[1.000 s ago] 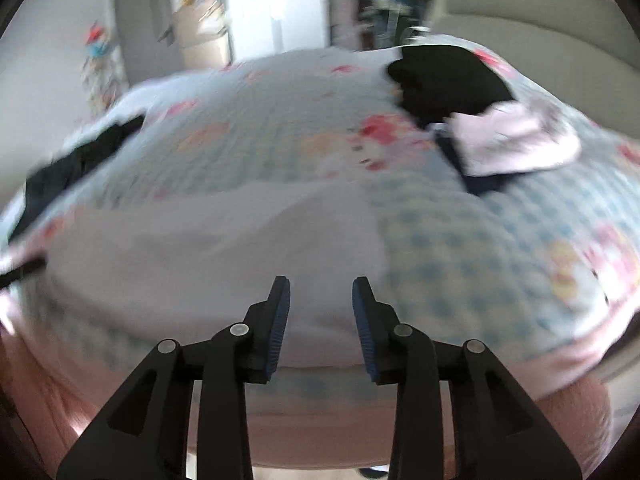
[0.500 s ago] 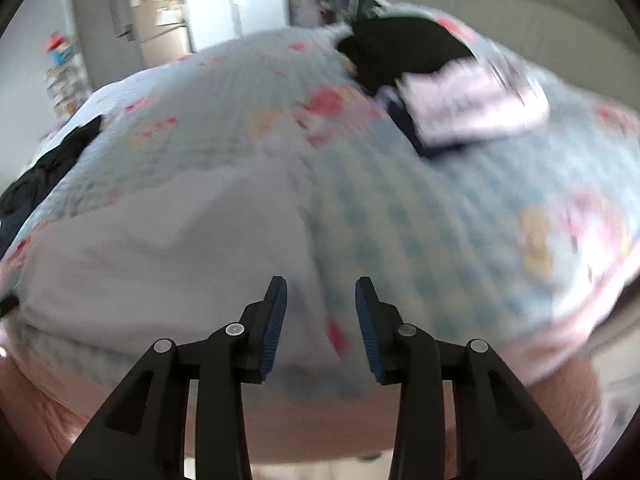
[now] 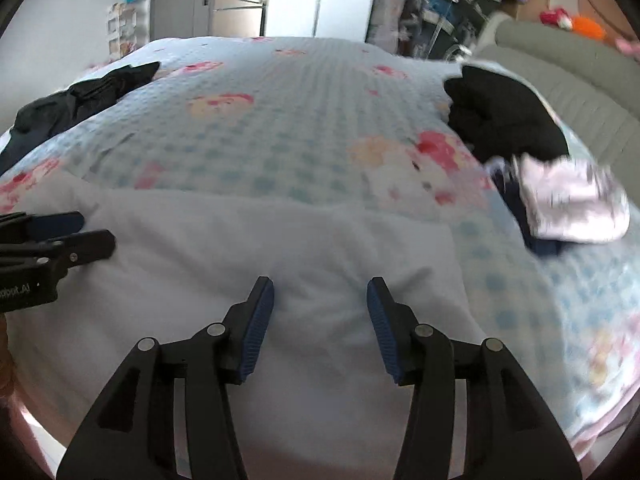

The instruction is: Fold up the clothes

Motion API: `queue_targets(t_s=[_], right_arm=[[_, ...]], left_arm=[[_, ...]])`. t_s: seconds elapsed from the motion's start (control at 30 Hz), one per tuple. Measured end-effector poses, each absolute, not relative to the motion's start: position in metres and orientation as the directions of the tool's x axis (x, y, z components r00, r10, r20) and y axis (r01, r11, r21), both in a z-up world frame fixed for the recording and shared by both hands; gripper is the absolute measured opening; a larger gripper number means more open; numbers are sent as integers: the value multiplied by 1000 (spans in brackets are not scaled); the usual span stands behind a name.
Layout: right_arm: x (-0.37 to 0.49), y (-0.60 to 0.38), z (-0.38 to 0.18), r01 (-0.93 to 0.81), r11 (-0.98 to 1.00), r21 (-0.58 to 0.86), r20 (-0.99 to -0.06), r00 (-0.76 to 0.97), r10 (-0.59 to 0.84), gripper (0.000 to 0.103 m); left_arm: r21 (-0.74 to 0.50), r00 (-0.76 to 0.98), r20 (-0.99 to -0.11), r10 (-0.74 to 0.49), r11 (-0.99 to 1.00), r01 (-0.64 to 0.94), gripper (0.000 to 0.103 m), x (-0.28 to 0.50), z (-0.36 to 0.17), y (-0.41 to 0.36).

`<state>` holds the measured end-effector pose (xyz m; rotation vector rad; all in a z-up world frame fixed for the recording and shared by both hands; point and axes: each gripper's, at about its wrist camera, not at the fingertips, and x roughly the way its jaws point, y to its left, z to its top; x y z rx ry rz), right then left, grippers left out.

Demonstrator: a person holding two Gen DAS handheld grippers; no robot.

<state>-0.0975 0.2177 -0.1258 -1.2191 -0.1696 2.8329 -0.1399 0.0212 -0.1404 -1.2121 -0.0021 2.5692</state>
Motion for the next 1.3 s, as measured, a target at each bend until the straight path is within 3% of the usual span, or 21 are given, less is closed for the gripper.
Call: queue_targets(t_s=[0.07, 0.2, 0.33, 0.47, 0.57, 0.77, 0.83, 0.97, 1.1, 1.2, 1.3], right_arm=[[-96, 232, -125, -35, -996, -83, -721, -688, 85, 49], [-93, 260, -124, -96, -995, -5, -721, -689, 70, 39], [-87, 266, -116, -118, -993, 21, -707, -704, 69, 35], [-69, 279, -81, -136, -957, 256, -648, -758, -66, 48], [-64, 246, -76, -52, -983, 175, -658, -749, -78, 49], [-53, 179, -120, 85, -995, -57, -738, -674, -15, 49], [-51, 179, -129, 88, -991, -105, -750, -661, 21, 49], [-50, 219, -128, -16, -1000, -15, -757, -653, 22, 50], [-47, 273, -129, -151, -978, 148, -769, -639, -18, 48], [-41, 297, -127, -223, -965, 136, -770, -636, 38, 47], [-34, 321, -125, -293, -948, 121, -771, -630, 96, 52]], left_arm=[[-101, -619, -744, 251, -958, -268, 64, -136, -137, 20], [-71, -668, -730, 146, -988, -138, 64, -140, -130, -10], [-153, -678, -720, 147, -987, -52, 64, -147, -117, -53], [-202, -692, -689, 215, -974, -102, 67, -130, -102, -50], [-169, -680, -695, 234, -972, -161, 67, -109, -104, -15], [13, -651, -751, 107, -984, -177, 68, -88, -136, 27], [10, -651, -753, 98, -987, -161, 72, -88, -138, 16], [-111, -643, -754, 137, -991, -81, 72, -90, -136, -25], [-83, -662, -746, 77, -996, -22, 72, -89, -138, -55], [-62, -666, -745, 41, -998, 8, 72, -87, -139, -69], [-59, -672, -741, 11, -997, 48, 72, -88, -138, -78]])
